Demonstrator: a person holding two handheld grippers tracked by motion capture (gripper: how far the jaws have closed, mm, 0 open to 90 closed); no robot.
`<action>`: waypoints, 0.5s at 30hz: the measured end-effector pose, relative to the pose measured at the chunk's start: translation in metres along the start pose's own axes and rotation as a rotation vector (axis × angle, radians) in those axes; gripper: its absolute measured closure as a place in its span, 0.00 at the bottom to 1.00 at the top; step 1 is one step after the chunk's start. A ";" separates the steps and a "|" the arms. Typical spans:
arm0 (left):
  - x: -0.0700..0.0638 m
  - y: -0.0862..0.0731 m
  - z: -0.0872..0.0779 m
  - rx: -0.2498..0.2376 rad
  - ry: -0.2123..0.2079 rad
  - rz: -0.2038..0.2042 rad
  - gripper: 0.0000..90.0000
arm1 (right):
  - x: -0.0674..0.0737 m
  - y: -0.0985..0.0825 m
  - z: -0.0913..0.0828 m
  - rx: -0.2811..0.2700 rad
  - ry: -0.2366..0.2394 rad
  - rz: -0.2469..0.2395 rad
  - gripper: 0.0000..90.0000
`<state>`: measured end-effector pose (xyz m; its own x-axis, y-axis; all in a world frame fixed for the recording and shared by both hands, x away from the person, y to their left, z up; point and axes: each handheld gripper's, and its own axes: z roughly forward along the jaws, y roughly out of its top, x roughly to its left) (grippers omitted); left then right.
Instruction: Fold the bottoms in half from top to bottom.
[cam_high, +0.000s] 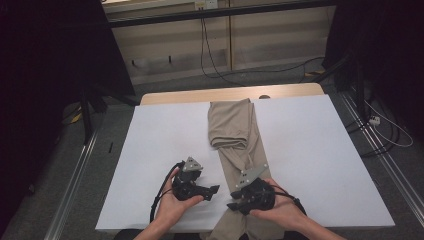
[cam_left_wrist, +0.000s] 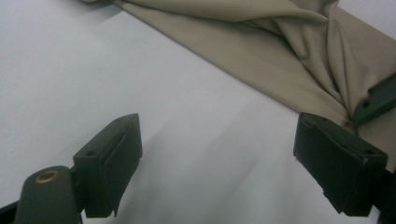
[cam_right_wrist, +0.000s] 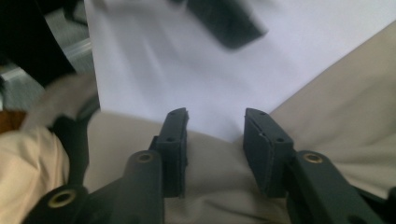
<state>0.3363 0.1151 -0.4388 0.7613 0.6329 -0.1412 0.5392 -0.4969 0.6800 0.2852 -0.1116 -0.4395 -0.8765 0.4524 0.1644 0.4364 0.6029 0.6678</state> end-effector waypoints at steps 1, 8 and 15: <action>0.000 0.000 0.000 0.001 0.000 0.001 0.17 | 0.003 -0.003 0.001 0.013 0.005 -0.007 0.77; 0.001 0.000 0.000 0.002 -0.004 -0.012 0.17 | 0.013 -0.015 -0.025 -0.035 0.033 -0.004 0.96; -0.001 0.001 0.003 0.015 -0.010 -0.002 0.17 | 0.010 -0.040 -0.059 -0.091 0.005 0.048 0.95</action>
<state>0.3373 0.1125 -0.4398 0.7638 0.6280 -0.1491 0.5456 -0.5047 0.6691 0.2468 -0.1700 -0.4214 -0.8561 0.4760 0.2014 0.4581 0.5185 0.7220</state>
